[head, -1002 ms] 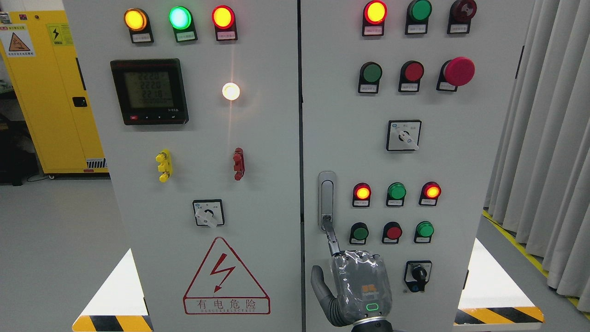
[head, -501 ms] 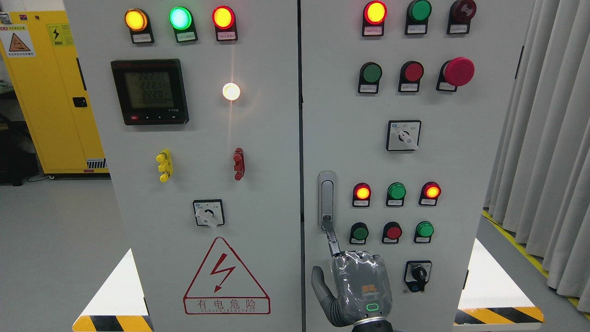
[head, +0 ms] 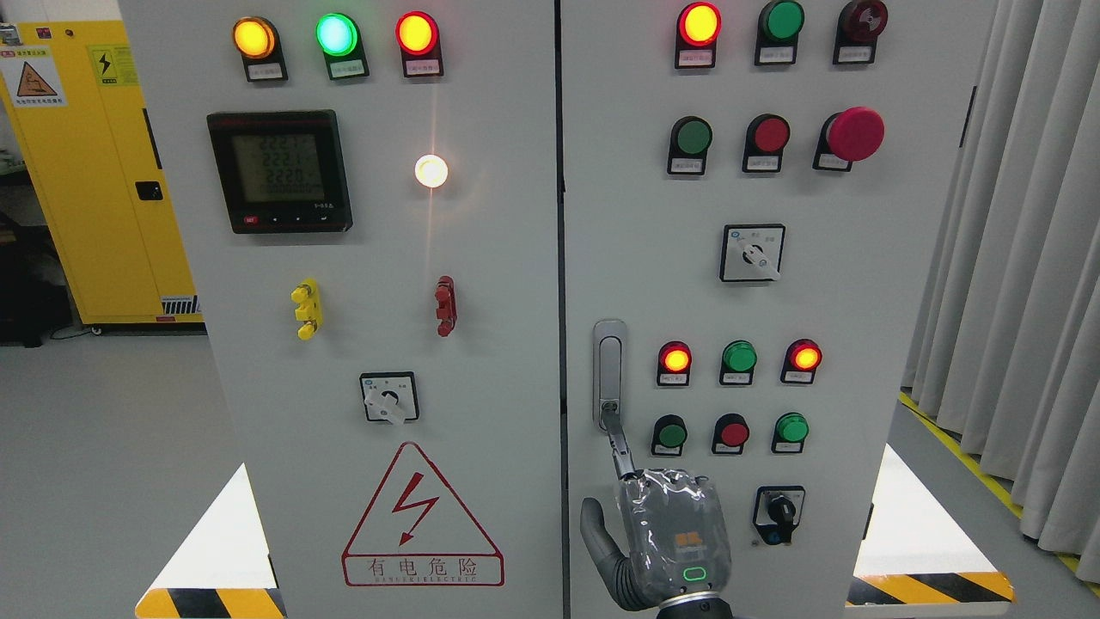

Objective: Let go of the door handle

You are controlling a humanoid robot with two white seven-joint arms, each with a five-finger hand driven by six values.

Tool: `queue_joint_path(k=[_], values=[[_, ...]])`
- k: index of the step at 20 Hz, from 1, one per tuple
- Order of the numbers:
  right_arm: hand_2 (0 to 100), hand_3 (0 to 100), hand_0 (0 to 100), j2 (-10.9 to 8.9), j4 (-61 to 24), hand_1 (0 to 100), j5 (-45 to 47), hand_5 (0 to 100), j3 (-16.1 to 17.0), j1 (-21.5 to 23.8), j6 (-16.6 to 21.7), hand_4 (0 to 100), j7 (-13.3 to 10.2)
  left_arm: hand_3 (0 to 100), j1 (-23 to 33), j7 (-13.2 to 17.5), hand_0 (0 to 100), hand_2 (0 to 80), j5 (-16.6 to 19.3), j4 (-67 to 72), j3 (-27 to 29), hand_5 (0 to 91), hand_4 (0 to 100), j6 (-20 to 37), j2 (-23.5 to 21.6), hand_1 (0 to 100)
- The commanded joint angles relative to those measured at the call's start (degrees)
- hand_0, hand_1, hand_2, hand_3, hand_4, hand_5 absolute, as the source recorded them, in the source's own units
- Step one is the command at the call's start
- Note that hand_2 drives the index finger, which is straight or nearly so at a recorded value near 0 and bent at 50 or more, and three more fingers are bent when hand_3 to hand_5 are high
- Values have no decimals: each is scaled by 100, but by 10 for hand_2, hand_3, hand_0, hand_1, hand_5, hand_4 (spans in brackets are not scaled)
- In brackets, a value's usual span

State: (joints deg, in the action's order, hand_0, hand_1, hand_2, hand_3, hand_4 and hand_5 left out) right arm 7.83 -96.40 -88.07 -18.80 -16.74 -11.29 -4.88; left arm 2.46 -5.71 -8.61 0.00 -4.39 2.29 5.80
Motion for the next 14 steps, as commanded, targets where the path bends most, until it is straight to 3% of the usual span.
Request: queue_joint_path(k=[1, 14], values=[[126, 1000, 647, 0, 7, 440, 0, 1000, -1, 4, 4, 1000, 22, 0, 0, -1, 120, 0, 0, -88, 0, 0, 0, -1, 0, 556], [136, 1000, 637, 0, 7, 446, 0, 1000, -10, 12, 4, 1000, 119, 0, 0, -1, 120, 0, 0, -88, 0, 0, 0, 8, 0, 556]])
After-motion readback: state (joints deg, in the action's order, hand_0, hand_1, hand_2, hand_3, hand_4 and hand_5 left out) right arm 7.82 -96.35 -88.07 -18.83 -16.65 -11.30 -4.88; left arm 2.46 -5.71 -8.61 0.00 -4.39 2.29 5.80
